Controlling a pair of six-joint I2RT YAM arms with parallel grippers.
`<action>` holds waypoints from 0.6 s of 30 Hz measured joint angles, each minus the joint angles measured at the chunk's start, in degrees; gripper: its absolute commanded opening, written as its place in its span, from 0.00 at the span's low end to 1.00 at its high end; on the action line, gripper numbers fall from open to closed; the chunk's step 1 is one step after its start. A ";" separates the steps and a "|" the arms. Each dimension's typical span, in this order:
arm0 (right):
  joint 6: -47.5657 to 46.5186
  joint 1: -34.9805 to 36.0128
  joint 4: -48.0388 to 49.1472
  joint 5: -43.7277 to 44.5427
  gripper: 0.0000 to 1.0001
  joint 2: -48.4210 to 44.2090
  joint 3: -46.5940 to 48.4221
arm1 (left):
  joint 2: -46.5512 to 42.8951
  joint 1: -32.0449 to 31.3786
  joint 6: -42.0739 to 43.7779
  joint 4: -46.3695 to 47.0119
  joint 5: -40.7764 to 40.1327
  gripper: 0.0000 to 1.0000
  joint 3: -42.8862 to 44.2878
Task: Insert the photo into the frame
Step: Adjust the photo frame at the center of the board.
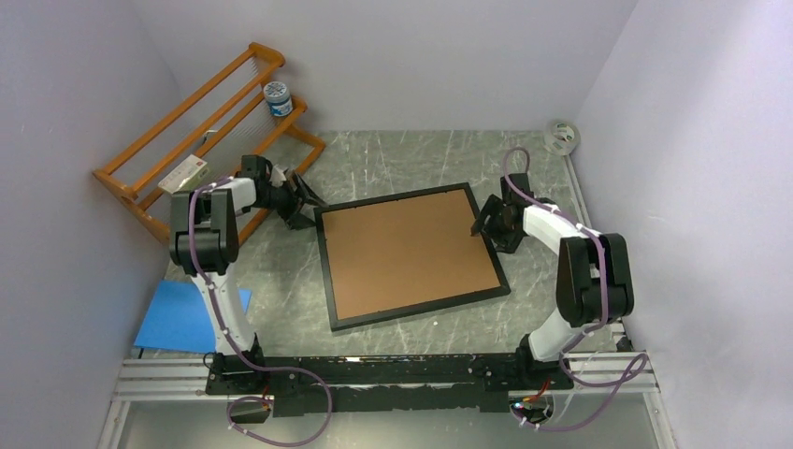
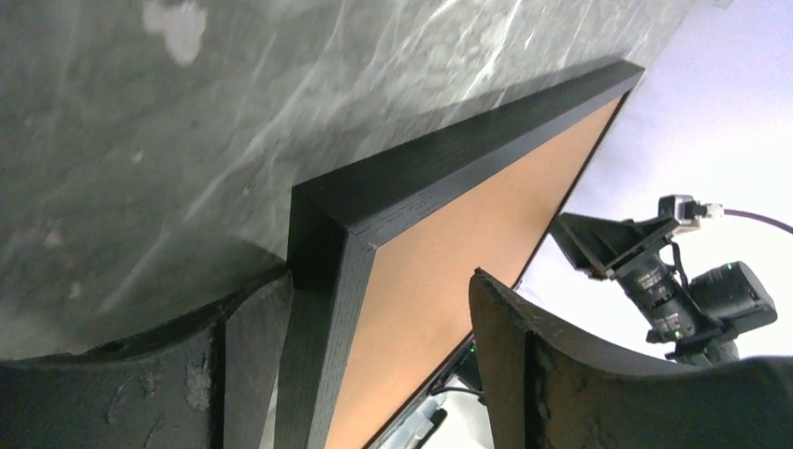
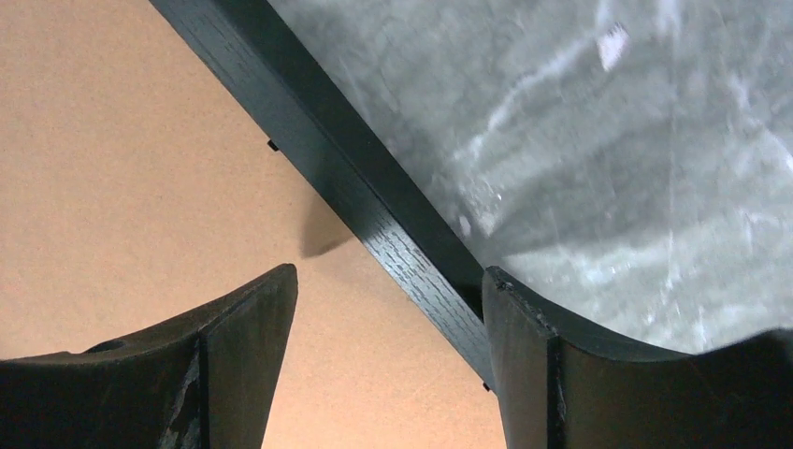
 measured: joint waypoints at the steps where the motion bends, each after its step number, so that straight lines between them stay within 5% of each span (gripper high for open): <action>1: 0.55 0.24 -0.59 0.72 0.75 -0.79 -0.52 | 0.61 -0.26 -0.04 0.02 -0.17 0.75 0.92; 10: 3.02 4.63 -2.80 5.35 0.75 -9.27 1.97 | -1.99 -2.27 1.75 -3.98 -7.98 0.79 1.64; 18: -0.63 17.97 8.66 -8.00 0.52 -5.95 5.57 | -11.28 -2.45 3.28 -4.63 -8.37 0.58 -9.31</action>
